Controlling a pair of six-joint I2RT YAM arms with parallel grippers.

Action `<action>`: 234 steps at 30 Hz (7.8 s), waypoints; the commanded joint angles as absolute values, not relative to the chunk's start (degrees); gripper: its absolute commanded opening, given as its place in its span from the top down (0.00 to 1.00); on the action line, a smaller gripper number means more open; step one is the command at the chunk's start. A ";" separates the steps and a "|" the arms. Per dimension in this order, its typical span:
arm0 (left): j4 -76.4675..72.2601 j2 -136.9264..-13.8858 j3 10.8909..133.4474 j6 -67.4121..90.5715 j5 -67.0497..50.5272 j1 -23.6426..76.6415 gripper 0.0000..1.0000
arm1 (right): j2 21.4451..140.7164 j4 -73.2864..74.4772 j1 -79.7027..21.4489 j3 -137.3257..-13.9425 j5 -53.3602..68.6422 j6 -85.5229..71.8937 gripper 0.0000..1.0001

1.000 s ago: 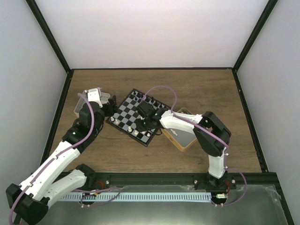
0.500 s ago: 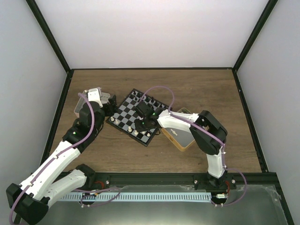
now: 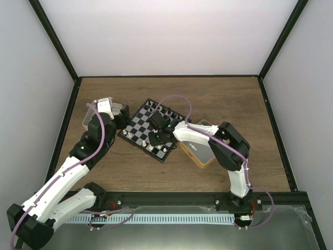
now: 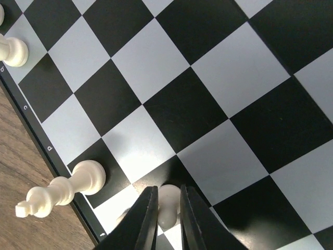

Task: Set up the chess pieces on the board
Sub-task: Place the chess piece on the chessboard, then pick up the chess piece from the storage box, then place the chess piece on the chessboard, then pick up the chess piece from the chessboard, then place the chess piece on the chessboard.

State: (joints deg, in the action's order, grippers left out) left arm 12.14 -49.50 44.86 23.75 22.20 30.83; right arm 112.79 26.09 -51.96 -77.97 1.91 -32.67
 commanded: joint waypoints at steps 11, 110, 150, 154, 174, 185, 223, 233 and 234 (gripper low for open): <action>11.05 -48.87 44.08 23.79 22.02 30.50 0.18 | 106.89 25.59 -52.48 -79.68 -0.56 -34.26 0.73; 10.72 -49.22 43.88 23.99 21.33 30.32 0.18 | 107.01 29.75 -41.15 -72.76 19.35 -35.90 0.96; 10.81 -49.21 43.68 23.91 21.18 30.23 0.18 | 111.09 35.06 -45.77 -77.97 2.70 -30.88 0.75; 10.82 -49.26 43.65 23.90 21.13 30.24 0.18 | 112.75 37.28 -46.89 -80.22 -0.14 -30.40 0.76; 10.74 -49.30 43.53 23.99 21.07 30.23 0.18 | 114.01 41.22 -48.34 -81.66 -2.46 -32.14 0.81; 10.68 -49.57 43.88 23.69 19.12 30.23 0.18 | 108.05 30.55 -47.96 -77.51 -3.57 -39.65 0.87; -19.29 -56.64 28.75 52.64 -21.36 30.23 0.47 | 84.14 -13.04 -45.00 -56.44 17.36 -89.00 0.86; -20.87 -54.08 27.95 51.85 -19.07 30.23 0.65 | 84.44 -14.30 -45.00 -56.12 19.20 -89.41 0.86; -21.02 -54.06 27.94 51.80 -19.01 30.22 0.67 | 84.46 -14.37 -45.00 -56.16 19.31 -89.45 0.86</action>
